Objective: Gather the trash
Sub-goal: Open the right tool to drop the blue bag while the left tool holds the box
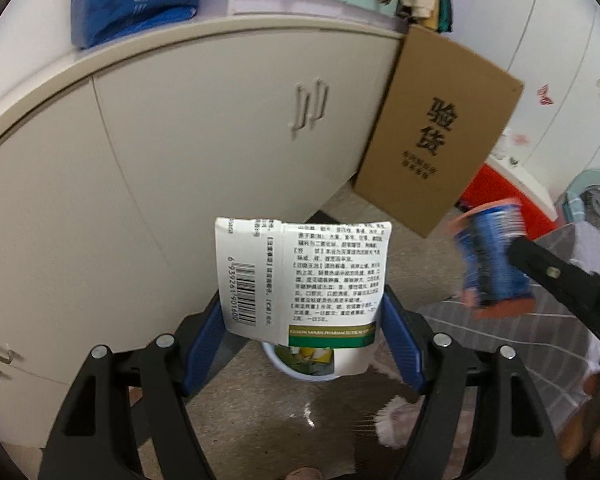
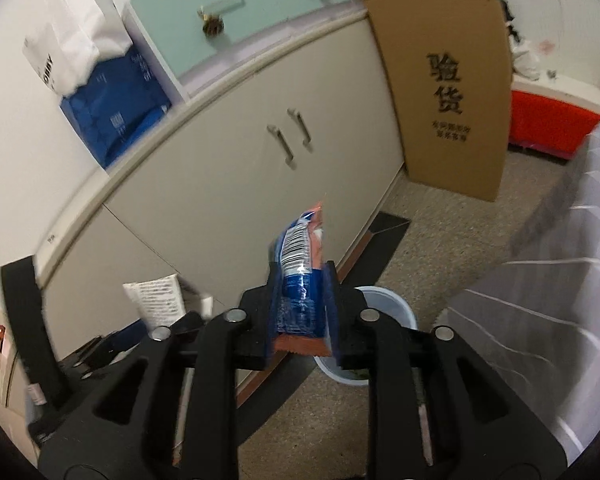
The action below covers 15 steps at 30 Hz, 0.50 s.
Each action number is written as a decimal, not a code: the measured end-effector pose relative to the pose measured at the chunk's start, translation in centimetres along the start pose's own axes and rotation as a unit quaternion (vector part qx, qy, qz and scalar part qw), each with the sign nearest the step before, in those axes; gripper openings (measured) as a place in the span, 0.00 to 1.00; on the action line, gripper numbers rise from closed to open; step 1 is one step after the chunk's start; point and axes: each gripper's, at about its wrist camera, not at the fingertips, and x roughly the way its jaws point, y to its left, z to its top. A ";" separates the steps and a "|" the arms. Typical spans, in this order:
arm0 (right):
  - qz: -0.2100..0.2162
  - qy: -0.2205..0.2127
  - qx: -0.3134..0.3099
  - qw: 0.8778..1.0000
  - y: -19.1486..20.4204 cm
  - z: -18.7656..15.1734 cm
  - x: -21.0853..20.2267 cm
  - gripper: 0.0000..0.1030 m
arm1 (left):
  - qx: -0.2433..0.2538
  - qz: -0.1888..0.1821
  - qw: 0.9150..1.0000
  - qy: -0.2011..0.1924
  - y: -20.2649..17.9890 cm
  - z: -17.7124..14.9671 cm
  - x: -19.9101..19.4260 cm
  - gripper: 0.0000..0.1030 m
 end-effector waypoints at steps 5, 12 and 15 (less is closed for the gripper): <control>-0.031 0.050 0.015 0.998 -1.3 -1.1 3.6 0.69 | 0.001 0.005 1.000 0.019 0.7 -0.3 2.0 0.70; -0.063 0.056 0.004 0.996 -2.2 -1.2 2.5 0.74 | 0.001 -0.007 1.000 0.030 -0.5 -0.5 3.0 0.70; -0.077 0.051 0.000 0.996 -2.6 -1.3 2.1 0.74 | 0.008 -0.010 0.999 0.032 -1.2 -0.6 3.0 0.70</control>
